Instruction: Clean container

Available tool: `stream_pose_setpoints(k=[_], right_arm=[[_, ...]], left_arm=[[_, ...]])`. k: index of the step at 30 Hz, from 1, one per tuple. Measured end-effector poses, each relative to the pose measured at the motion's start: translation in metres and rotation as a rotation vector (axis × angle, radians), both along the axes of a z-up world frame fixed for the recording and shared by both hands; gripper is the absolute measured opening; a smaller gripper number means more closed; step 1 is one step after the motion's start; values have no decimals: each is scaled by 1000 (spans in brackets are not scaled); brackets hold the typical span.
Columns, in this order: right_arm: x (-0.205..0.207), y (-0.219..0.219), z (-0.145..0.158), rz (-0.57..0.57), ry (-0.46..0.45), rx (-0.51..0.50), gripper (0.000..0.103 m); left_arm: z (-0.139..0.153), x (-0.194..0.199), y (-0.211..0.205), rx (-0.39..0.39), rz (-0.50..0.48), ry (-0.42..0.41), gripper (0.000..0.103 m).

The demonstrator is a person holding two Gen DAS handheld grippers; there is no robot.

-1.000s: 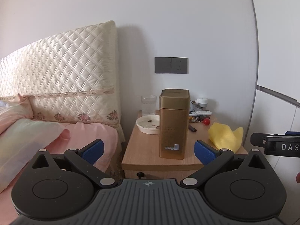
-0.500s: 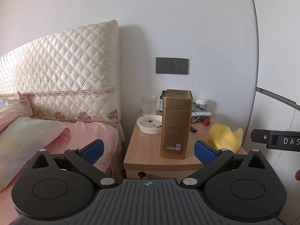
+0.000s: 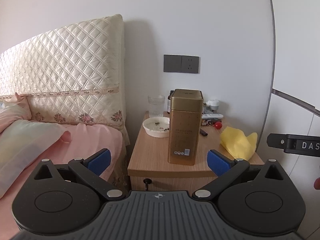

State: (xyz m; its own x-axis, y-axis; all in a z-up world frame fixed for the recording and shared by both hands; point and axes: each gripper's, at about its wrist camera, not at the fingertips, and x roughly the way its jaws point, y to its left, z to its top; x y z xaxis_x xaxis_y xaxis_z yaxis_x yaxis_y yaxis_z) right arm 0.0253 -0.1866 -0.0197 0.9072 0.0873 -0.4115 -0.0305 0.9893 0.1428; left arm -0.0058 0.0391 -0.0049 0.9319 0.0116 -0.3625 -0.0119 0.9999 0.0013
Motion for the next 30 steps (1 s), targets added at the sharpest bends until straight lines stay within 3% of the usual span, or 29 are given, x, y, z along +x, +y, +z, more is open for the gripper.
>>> stream_pose_setpoints(k=[10, 16, 23, 30], right_arm=[[19, -5, 2, -10, -4, 5, 103], [40, -17, 2, -16, -14, -36, 103], [58, -41, 5, 23, 0, 2, 103], [72, -63, 12, 49, -29, 41, 103]], left_arm=[[6, 13, 2, 16, 18, -6, 103], [6, 28, -3, -15, 38, 9, 103], [16, 41, -26, -37, 51, 35, 103], [34, 50, -54, 41, 53, 26, 103]])
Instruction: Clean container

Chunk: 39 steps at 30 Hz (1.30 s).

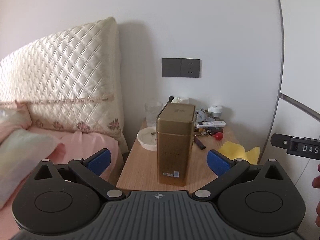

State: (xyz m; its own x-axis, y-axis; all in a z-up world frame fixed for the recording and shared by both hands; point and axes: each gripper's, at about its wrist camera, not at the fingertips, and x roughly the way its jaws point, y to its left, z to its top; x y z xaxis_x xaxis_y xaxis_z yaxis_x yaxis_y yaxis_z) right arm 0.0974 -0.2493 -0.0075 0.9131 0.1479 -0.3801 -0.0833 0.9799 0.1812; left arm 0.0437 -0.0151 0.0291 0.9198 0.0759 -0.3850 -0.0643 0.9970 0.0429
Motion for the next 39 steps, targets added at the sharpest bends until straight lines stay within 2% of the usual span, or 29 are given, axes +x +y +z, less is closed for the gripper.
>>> stream_pose_setpoints(k=[9, 16, 27, 35, 39], right_arm=[[11, 1, -6, 40, 7, 2, 103], [9, 4, -9, 31, 3, 28, 103], [-5, 3, 7, 29, -54, 43, 103], [-12, -12, 17, 15, -89, 61, 103], [-15, -20, 20, 8, -103, 78, 103]], left_arm=[[-2, -2, -14, 31, 20, 33, 103], [3, -21, -13, 65, 21, 46, 103], [20, -52, -11, 57, 19, 4, 103], [41, -68, -31, 62, -18, -50, 103], [42, -72, -45, 81, -44, -55, 103]])
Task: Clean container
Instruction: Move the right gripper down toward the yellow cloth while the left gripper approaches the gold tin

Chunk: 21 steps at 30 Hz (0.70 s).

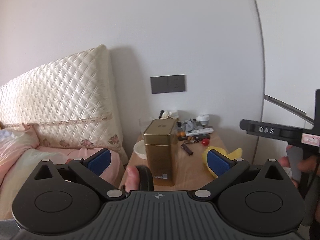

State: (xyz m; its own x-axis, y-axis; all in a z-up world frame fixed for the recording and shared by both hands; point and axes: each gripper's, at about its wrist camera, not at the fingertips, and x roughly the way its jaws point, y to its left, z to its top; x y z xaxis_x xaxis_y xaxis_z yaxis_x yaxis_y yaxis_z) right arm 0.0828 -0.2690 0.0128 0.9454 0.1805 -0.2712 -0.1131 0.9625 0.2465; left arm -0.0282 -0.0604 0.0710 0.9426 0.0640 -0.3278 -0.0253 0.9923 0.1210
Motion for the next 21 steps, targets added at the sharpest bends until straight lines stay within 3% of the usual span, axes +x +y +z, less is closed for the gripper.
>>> stream_pose_setpoints(k=[16, 21], right_arm=[[-17, -16, 21, -58, -78, -6, 103], [-13, -20, 20, -86, -63, -23, 103]], left_arm=[[22, -23, -12, -56, -81, -82, 103], [23, -16, -15, -79, -124, -103, 103]])
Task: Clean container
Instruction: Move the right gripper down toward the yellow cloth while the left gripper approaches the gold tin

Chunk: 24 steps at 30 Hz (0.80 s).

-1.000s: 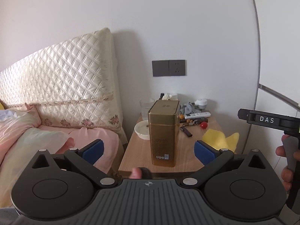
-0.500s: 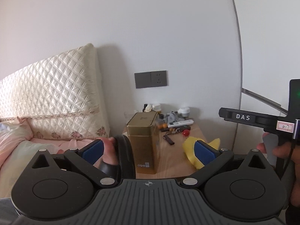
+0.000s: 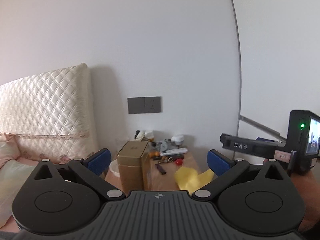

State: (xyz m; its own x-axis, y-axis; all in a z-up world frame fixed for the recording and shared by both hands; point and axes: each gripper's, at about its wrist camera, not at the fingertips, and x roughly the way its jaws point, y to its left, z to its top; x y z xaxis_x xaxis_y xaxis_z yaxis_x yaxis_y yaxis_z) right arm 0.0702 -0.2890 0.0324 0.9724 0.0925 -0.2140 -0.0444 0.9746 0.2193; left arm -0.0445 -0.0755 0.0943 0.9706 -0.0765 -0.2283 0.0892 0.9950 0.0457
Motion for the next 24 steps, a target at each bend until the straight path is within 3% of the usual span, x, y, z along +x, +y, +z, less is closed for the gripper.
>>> stream_pose_setpoints(k=[11, 17, 24], right_arm=[[36, 0, -12, -77, 106, -15, 103], [44, 12, -10, -68, 123, 6, 103], [66, 27, -25, 20, 165, 61, 103]], left_arm=[[-4, 49, 25, -47, -85, 25, 103], [-12, 79, 64, -62, -57, 11, 103], [-51, 148, 98, -65, 1, 128, 103]])
